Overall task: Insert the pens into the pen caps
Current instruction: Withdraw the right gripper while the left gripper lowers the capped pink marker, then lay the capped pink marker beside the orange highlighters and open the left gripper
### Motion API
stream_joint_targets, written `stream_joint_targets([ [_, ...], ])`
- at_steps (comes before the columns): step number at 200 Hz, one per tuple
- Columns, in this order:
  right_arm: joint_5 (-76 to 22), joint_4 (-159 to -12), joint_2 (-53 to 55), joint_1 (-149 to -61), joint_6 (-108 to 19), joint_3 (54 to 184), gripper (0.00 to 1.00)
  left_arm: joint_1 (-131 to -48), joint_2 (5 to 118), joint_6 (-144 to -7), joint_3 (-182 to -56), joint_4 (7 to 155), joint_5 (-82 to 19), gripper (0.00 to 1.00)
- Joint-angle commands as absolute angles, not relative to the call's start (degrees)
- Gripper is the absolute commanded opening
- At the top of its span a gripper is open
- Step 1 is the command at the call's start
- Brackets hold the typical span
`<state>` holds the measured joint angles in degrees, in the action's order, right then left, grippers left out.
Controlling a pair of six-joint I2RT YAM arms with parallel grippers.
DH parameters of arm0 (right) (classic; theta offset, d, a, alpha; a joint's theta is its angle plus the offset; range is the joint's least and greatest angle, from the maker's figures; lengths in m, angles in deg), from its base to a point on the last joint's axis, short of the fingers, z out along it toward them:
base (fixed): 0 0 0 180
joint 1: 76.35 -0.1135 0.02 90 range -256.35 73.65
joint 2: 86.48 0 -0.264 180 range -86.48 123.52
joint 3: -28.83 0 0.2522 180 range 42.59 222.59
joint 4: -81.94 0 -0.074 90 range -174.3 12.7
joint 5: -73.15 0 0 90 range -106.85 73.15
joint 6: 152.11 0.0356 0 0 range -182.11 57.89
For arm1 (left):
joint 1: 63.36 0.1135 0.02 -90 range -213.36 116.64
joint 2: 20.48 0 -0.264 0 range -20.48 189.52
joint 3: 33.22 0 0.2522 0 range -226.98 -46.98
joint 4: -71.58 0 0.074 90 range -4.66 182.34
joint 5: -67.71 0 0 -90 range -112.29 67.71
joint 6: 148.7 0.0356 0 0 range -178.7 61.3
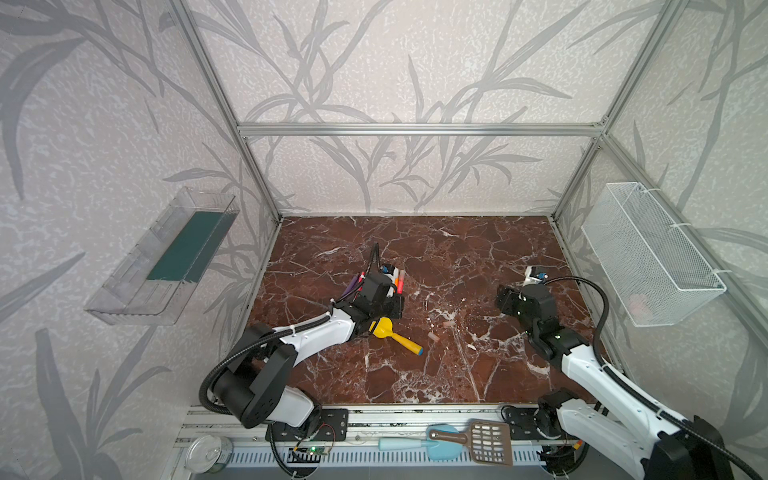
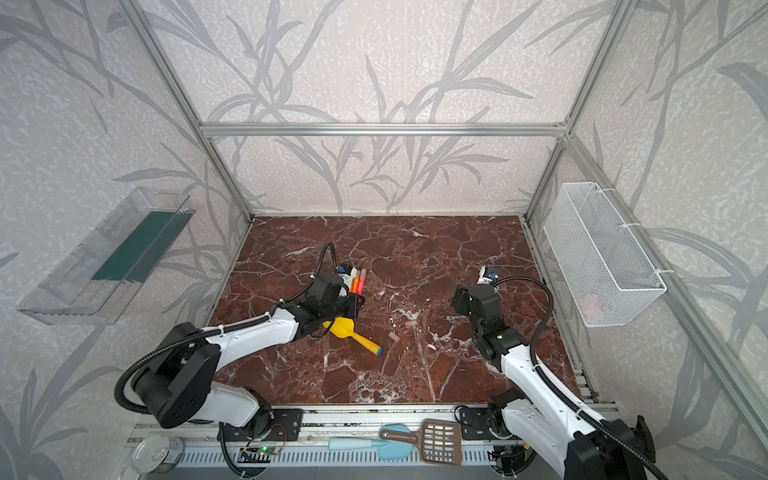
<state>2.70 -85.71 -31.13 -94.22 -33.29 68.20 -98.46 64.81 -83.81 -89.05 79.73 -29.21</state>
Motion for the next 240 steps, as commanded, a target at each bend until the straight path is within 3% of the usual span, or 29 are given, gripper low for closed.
stream_joint_targets([
  [1, 6.6, -86.2, -29.4, -91.4, -33.4, 68.3, 0.79, -99.2, 67.9, -85.4, -91.8, 83.3, -28.3, 0.0],
  [40, 4.7, -93.7, -30.3, -91.1, -34.3, 64.5, 0.8, -100.8, 74.1, -85.9, -96.4, 85.0, -28.7, 0.0],
  [125, 1.9, -91.6, -32.7, -91.1, -34.2, 63.9, 0.81, -101.9, 86.5, -84.2, -106.5, 92.0, -23.3, 0.0],
  [184, 1.3, -91.9, -32.8, -91.1, -34.2, 63.6, 0.81, -101.8, 84.1, -80.6, -109.4, 95.9, -20.4, 0.34],
  [240, 1.3, -91.9, -32.6, -91.1, -34.2, 63.7, 0.81, -101.1, 72.3, -77.9, -110.1, 102.2, -8.2, 0.44],
])
